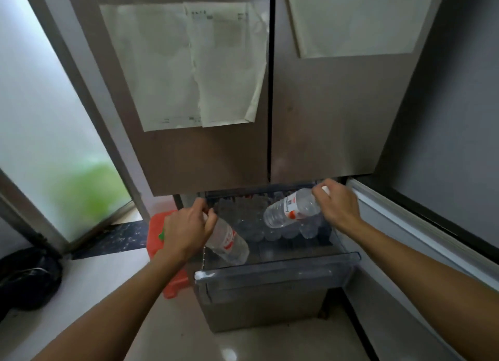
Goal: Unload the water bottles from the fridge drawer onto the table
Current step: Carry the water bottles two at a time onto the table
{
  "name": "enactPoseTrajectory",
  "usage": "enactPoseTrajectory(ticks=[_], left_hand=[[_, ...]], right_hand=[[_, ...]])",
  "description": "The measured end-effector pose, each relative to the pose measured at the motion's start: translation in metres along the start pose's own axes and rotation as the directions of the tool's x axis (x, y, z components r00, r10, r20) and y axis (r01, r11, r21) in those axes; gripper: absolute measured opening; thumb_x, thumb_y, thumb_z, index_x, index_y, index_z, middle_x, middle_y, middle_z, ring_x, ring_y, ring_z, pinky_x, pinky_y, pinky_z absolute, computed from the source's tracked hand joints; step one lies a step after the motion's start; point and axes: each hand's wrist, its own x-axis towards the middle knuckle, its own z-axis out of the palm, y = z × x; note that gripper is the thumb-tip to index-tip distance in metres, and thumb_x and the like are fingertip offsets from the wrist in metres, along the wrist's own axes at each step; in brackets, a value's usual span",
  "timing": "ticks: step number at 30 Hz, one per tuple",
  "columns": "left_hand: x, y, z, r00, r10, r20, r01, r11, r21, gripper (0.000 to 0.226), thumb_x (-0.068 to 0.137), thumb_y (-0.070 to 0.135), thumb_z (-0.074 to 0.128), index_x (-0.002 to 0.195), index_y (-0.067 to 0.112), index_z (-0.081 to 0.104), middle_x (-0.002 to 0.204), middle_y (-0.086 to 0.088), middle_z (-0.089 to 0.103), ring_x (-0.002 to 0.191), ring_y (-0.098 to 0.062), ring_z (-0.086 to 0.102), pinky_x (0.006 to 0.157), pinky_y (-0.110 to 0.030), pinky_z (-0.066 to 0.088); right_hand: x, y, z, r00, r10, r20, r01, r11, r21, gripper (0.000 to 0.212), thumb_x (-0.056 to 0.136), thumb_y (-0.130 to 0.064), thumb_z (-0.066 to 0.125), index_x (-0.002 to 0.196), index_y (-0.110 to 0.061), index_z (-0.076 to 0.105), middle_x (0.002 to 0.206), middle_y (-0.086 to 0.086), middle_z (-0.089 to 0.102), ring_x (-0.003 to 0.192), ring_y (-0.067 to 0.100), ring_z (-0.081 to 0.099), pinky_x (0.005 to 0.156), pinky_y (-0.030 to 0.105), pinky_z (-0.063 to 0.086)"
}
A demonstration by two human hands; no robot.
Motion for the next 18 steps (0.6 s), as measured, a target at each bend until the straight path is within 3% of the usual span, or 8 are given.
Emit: enactPoseTrajectory(ticks=[3, 7, 9, 14, 18], left_hand=[[-0.029, -0.002, -0.039, 0.993, -0.072, -0.092, 0.079, 0.995, 0.065, 0.023, 0.094, 0.039, 0.047, 0.082, 0.019, 0.05, 0.068, 0.0, 0.055, 0.055, -0.016, 0.049, 0.044, -0.021, 0.025], [-0.095, -0.008, -0.072, 0.954, -0.24, -0.177, 0.264, 0.957, 0.124, 0.025, 0.091, 0.036, 0.054, 0.079, 0.014, 0.056, 0.065, -0.011, 0.065, 0.059, -0.035, 0.06, 0.053, -0.028, 0.029], [-0.141, -0.018, -0.076, 0.923, -0.344, -0.172, 0.368, 0.92, 0.135, 0.025, 0.09, 0.036, 0.055, 0.079, 0.015, 0.055, 0.066, -0.012, 0.066, 0.061, -0.036, 0.061, 0.053, -0.03, 0.032], [-0.278, -0.034, -0.091, 0.827, -0.562, -0.025, 0.553, 0.803, 0.221, 0.029, 0.095, 0.043, 0.041, 0.094, 0.019, 0.057, 0.083, -0.004, 0.07, 0.066, -0.022, 0.06, 0.056, -0.026, 0.04], [-0.381, -0.048, -0.127, 0.722, -0.691, -0.013, 0.658, 0.681, 0.323, 0.032, 0.096, 0.045, 0.037, 0.099, 0.02, 0.058, 0.081, 0.0, 0.068, 0.063, -0.015, 0.058, 0.055, -0.024, 0.039]], right_hand=[[-0.013, -0.034, -0.008, 0.981, -0.186, 0.055, 0.186, 0.983, -0.001, 0.038, 0.081, -0.049, 0.043, 0.087, -0.017, 0.062, 0.08, 0.007, 0.065, 0.073, 0.025, 0.058, 0.059, 0.032, 0.043], [-0.048, -0.07, 0.001, 0.909, -0.394, 0.134, 0.398, 0.917, -0.006, 0.039, 0.079, -0.053, 0.038, 0.088, -0.022, 0.06, 0.078, 0.004, 0.065, 0.071, 0.025, 0.059, 0.059, 0.034, 0.046], [-0.076, -0.085, 0.014, 0.859, -0.482, 0.174, 0.488, 0.873, 0.011, 0.039, 0.08, -0.052, 0.038, 0.089, -0.021, 0.06, 0.076, 0.003, 0.063, 0.069, 0.023, 0.058, 0.06, 0.032, 0.043], [-0.174, -0.118, 0.058, 0.65, -0.669, 0.36, 0.68, 0.724, 0.119, 0.037, 0.084, -0.054, 0.038, 0.088, -0.02, 0.053, 0.072, 0.001, 0.06, 0.061, 0.019, 0.058, 0.059, 0.031, 0.053], [-0.259, -0.153, 0.088, 0.414, -0.779, 0.471, 0.816, 0.547, 0.189, 0.043, 0.083, -0.058, 0.033, 0.091, -0.022, 0.055, 0.073, 0.0, 0.06, 0.06, 0.02, 0.053, 0.059, 0.029, 0.045]])
